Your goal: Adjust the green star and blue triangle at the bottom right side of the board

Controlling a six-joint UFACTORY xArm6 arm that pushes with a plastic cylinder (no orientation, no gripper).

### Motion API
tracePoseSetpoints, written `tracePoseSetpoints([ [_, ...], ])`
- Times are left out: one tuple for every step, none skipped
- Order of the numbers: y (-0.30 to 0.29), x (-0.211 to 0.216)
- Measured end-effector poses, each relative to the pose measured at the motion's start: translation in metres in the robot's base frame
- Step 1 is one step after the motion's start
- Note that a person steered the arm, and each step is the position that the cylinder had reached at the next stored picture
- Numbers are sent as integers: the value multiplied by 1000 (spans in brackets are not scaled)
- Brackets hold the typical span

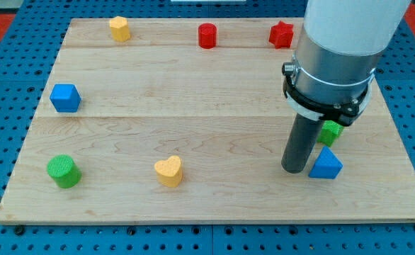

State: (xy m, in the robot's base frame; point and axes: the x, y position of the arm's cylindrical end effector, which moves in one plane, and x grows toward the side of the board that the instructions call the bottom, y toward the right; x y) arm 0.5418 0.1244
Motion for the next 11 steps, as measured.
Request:
tracePoseSetpoints([
  [40, 0],
  [49, 4],
  [2, 18],
  [-31, 10],
  [-13, -38],
  [-12, -73],
  [2, -77],
  [4, -75],
  [16, -75],
  [18, -50],
  [18, -39],
])
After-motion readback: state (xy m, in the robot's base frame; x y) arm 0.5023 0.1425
